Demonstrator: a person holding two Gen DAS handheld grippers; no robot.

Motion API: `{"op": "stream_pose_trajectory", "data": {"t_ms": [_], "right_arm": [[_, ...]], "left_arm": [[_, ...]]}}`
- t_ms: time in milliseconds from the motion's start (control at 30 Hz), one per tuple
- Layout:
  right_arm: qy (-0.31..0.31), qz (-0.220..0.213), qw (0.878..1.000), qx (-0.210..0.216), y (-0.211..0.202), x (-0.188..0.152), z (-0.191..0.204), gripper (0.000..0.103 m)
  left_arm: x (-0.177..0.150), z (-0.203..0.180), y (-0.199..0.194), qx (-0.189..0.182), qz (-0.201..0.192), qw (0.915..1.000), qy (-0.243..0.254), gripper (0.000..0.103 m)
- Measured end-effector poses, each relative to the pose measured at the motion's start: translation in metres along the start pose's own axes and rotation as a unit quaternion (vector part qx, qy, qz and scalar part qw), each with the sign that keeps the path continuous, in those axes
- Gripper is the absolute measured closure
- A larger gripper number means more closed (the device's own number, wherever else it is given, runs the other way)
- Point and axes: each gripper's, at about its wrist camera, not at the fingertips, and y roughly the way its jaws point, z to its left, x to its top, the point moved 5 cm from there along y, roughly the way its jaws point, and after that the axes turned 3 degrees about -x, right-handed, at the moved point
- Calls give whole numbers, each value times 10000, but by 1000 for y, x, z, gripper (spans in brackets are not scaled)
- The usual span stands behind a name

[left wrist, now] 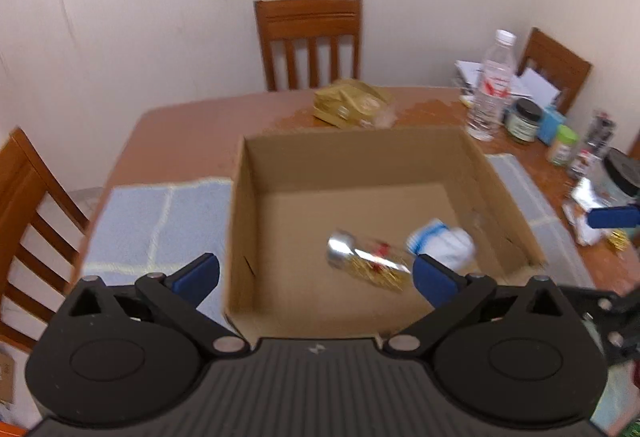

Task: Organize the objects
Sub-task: 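Grasp the white sock with the left tool while the right tool grasps the cookie jar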

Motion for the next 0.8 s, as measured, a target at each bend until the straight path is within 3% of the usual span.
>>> {"op": "stream_pose_trajectory", "data": {"t_ms": [233, 600, 800], "right_arm": [[64, 29, 9999, -136, -14, -44, -2, 0], [-88, 487, 9987, -150, -5, -123, -2, 0], [-53, 795, 9968, 10, 3, -162, 0, 0]], "left_arm": [[-53, -7, -25, -33, 30, 9986, -527, 1], [-138, -17, -52, 668, 15, 9925, -1024, 1], [-177, -23, -49, 1050, 241, 9876, -1142, 1]]}}
